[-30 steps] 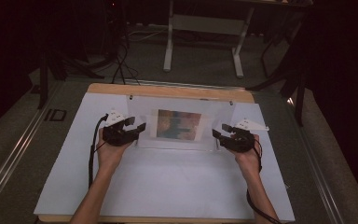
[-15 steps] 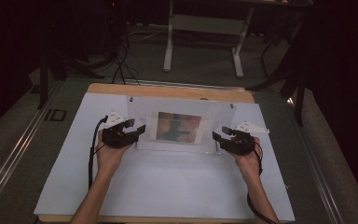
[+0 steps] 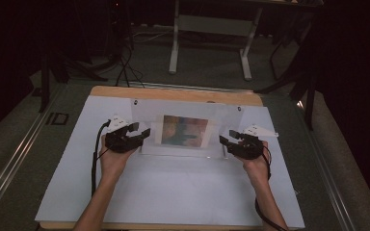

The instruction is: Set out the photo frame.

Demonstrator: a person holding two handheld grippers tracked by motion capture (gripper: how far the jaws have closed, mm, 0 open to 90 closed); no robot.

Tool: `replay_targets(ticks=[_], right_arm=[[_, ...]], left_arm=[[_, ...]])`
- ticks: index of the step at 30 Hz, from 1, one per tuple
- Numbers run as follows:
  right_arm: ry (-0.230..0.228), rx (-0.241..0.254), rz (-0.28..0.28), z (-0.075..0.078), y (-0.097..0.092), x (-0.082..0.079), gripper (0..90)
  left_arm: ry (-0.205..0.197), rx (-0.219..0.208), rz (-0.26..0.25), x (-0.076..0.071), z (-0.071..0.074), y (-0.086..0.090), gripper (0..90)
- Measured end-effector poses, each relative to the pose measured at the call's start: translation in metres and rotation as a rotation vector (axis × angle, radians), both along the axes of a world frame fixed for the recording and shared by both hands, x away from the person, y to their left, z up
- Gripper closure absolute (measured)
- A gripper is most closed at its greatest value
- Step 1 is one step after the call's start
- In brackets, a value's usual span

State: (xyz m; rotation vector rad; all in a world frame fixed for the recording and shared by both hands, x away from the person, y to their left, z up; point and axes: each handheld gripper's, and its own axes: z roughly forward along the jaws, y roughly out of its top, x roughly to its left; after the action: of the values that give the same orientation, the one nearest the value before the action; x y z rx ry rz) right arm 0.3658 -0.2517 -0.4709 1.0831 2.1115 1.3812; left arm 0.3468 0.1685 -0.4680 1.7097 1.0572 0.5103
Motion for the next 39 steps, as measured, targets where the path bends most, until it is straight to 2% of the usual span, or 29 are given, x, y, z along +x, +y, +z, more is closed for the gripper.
replay_targets(ticks=[15, 28, 39], right_arm=[[0.002, 0.022, 0.009, -0.0017, -0.0022, 0.003, 45.4], [0.005, 0.04, 0.024, -0.0029, -0.0056, 0.0074, 45.2], [0.007, 0.032, 0.013, -0.0018, -0.0035, 0.0043, 45.3]], left_arm=[[0.007, -0.017, 0.005, -0.0002, -0.0006, 0.0006, 45.0], [0.014, -0.005, 0.014, -0.0031, 0.0023, -0.0021, 46.1], [0.015, -0.017, 0.002, -0.0014, 0.0006, 0.0011, 46.0]])
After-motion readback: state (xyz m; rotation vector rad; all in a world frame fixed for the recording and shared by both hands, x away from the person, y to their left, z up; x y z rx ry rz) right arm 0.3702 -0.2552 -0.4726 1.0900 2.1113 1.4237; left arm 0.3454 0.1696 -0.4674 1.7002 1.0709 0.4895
